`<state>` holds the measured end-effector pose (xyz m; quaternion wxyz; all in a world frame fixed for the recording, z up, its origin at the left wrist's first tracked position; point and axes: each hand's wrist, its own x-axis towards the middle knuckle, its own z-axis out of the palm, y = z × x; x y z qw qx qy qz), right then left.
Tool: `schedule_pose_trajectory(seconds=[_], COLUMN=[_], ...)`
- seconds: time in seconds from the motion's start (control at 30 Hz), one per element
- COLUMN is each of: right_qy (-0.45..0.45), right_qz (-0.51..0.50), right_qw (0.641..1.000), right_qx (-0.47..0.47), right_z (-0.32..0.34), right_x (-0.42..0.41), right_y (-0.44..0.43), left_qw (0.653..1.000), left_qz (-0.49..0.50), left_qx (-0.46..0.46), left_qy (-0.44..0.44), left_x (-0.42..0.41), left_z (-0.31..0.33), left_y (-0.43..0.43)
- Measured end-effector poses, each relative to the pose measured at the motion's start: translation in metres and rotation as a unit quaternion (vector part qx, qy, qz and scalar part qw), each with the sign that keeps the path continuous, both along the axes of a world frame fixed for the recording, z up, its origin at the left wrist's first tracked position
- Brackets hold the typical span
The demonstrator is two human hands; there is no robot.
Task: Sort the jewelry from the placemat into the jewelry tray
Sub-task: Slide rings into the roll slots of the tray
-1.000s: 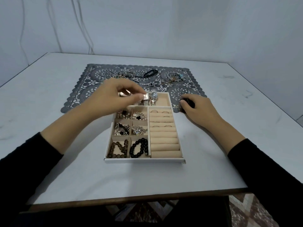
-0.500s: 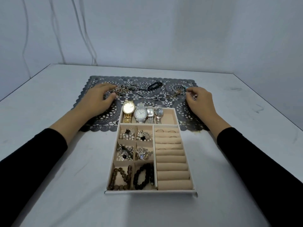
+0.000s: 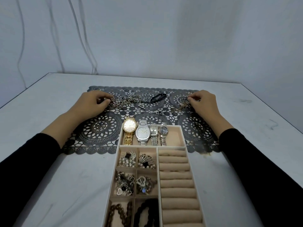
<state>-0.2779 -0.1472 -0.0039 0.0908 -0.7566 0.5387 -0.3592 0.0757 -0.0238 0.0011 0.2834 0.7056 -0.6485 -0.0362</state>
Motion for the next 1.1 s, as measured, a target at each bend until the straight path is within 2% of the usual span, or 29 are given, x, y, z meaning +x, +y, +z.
schedule_pose_trajectory(seconds=[0.47, 0.77, 1.1], right_qy=[0.055, 0.053, -0.053], right_qz=[0.026, 0.033, 0.032], right_qw=[0.997, 0.997, 0.998], right_qx=[0.05, 0.056, 0.011], right_z=[0.005, 0.003, -0.005], right_x=[0.006, 0.006, 0.003], right_y=[-0.012, -0.014, -0.01], left_qw=[1.0, 0.999, 0.997], left_qz=[-0.015, -0.033, -0.069], left_qx=[-0.011, -0.004, 0.028], left_qy=[-0.008, -0.001, 0.011], left_x=[0.004, 0.005, 0.007], left_z=[0.0, -0.003, -0.003], left_y=[-0.027, -0.03, -0.032])
